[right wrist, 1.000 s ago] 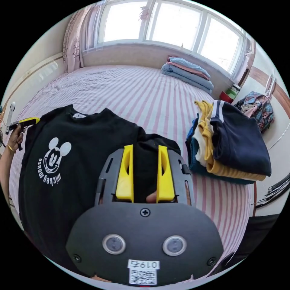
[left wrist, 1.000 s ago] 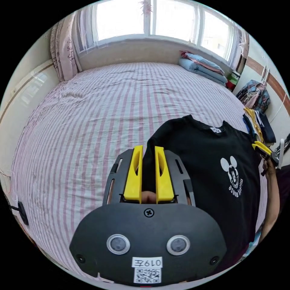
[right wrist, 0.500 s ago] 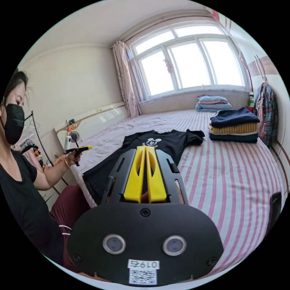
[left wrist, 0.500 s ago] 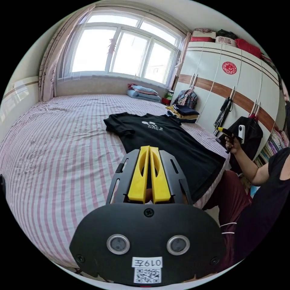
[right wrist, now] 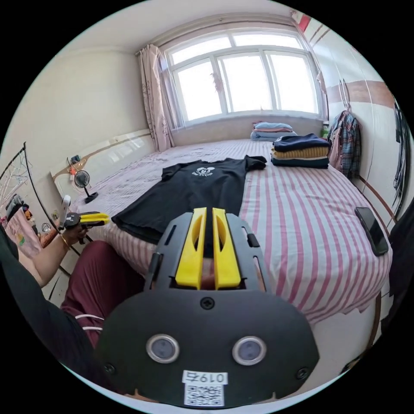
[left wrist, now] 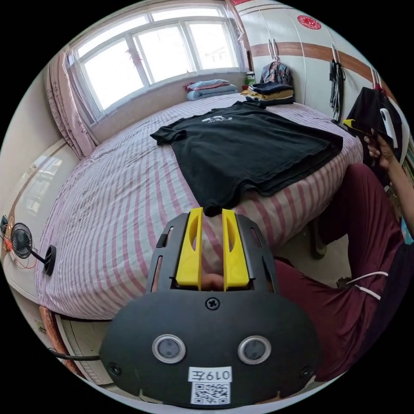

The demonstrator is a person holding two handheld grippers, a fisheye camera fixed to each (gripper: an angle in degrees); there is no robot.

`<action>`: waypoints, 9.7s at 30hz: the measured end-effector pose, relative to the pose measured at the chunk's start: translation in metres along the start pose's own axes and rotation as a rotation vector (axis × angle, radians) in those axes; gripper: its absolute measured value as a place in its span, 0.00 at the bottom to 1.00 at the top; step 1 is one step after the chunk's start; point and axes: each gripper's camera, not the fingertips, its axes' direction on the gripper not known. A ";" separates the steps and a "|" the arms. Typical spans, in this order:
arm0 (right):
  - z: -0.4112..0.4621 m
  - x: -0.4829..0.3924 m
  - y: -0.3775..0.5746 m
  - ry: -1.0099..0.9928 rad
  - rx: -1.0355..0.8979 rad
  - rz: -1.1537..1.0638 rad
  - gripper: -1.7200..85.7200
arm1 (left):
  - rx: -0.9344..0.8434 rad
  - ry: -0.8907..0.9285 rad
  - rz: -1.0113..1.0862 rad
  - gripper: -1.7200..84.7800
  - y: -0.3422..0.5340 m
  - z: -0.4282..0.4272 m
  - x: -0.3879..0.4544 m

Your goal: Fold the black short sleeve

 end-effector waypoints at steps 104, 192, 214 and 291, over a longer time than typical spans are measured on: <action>0.012 -0.097 0.014 0.261 -0.169 -0.238 0.01 | 0.140 0.171 -0.418 0.03 0.001 -0.151 -0.180; 0.038 0.043 -0.058 0.014 -0.435 0.099 0.01 | -0.145 0.274 -0.612 0.03 -0.037 -0.027 -0.190; -0.020 0.008 -0.020 -0.087 -0.134 -0.011 0.02 | 0.130 0.299 -0.586 0.03 -0.030 -0.070 -0.190; 0.169 -0.103 -0.295 -0.361 0.030 -0.455 0.08 | 0.104 0.408 -0.038 0.14 -0.339 0.268 -0.172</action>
